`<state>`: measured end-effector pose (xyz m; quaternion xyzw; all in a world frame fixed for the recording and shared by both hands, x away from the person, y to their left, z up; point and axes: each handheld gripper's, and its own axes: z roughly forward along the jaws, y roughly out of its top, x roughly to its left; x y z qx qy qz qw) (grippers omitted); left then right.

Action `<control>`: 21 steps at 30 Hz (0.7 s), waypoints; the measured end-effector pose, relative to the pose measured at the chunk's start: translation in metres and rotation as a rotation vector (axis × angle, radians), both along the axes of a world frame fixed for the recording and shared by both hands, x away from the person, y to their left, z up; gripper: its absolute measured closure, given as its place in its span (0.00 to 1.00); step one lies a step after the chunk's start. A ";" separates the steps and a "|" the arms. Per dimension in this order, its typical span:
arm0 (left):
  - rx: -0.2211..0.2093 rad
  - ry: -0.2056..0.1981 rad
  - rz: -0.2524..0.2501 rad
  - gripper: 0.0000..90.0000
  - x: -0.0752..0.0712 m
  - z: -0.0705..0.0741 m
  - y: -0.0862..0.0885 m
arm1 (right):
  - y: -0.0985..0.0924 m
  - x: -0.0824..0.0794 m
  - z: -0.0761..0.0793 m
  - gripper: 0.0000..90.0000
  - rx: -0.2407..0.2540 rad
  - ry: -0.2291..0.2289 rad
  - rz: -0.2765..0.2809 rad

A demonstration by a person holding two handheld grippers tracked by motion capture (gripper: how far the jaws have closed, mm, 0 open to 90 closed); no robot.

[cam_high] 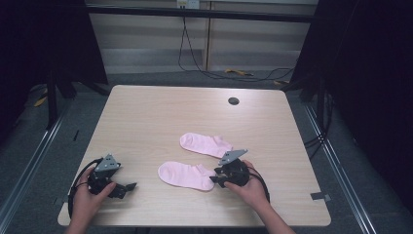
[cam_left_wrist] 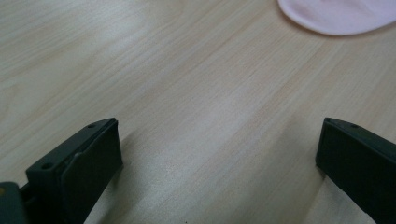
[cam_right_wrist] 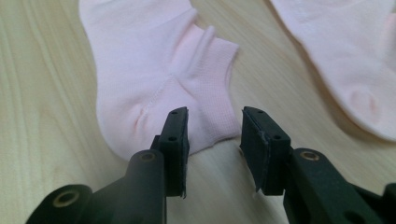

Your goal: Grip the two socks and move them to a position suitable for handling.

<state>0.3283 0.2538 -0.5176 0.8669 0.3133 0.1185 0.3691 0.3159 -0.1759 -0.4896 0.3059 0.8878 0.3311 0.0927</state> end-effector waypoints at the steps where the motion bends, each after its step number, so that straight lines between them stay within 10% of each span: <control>1: 0.000 0.000 0.000 0.00 0.000 0.000 0.000 | -0.002 0.000 0.001 0.69 -0.001 0.002 -0.010; 8: 0.000 -0.001 -0.001 0.00 0.000 0.000 0.000 | 0.003 0.003 0.010 0.70 0.109 -0.040 -0.056; 21: 0.000 0.000 0.000 0.00 0.000 0.000 0.000 | 0.023 0.008 -0.007 0.72 0.082 -0.035 -0.038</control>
